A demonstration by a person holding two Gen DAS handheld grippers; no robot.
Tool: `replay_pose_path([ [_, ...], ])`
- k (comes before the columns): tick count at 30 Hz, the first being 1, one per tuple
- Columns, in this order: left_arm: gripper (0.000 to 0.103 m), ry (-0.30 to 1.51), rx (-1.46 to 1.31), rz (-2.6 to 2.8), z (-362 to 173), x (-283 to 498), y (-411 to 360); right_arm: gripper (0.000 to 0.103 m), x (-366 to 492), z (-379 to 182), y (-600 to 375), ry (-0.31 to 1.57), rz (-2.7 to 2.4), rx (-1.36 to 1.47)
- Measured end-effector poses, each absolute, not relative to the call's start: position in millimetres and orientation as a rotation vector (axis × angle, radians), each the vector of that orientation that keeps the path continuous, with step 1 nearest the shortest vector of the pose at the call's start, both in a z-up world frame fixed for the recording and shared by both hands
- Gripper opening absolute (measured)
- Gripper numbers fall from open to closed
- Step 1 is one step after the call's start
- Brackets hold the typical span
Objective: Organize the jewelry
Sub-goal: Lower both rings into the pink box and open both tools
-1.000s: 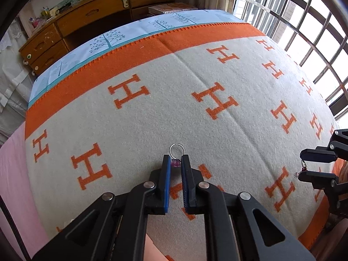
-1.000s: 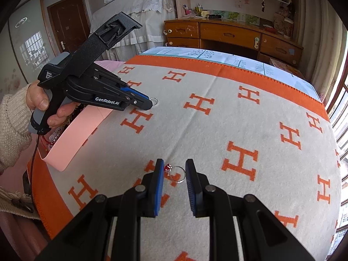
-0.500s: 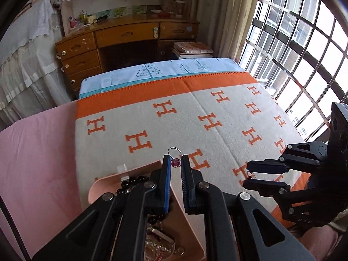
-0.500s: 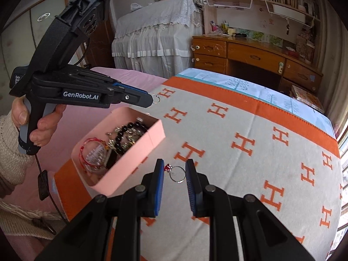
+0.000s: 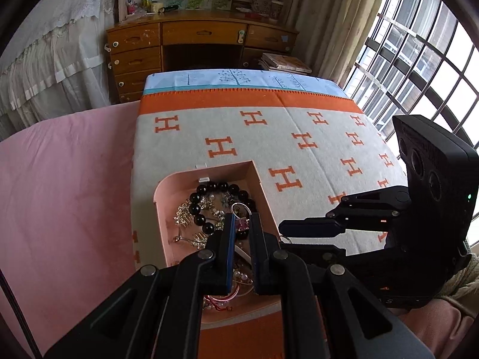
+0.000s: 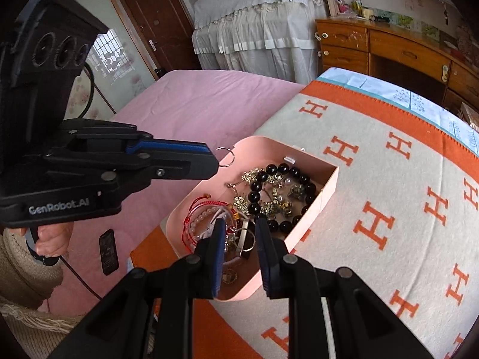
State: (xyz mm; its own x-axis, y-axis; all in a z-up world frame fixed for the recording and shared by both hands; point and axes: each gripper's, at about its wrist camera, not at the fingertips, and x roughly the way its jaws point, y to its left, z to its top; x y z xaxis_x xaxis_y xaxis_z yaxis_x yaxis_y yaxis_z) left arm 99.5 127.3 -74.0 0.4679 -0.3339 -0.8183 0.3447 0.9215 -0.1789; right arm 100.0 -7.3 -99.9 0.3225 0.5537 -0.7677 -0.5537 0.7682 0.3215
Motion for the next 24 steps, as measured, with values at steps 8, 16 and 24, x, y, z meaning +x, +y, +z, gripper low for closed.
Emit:
replay_pose_path([
  [8,0.007,1.018,0.002,-0.465,-83,98,114,0.035,98,-99,-16,1.02,0.701,0.056],
  [16,0.007,1.028,0.012,-0.508,-87,92,102,0.035,91,-96,-33,1.006,0.633,0.066],
  [24,0.016,1.034,0.062,-0.51,-94,87,89,0.035,82,-95,-58,0.983,0.55,0.077],
])
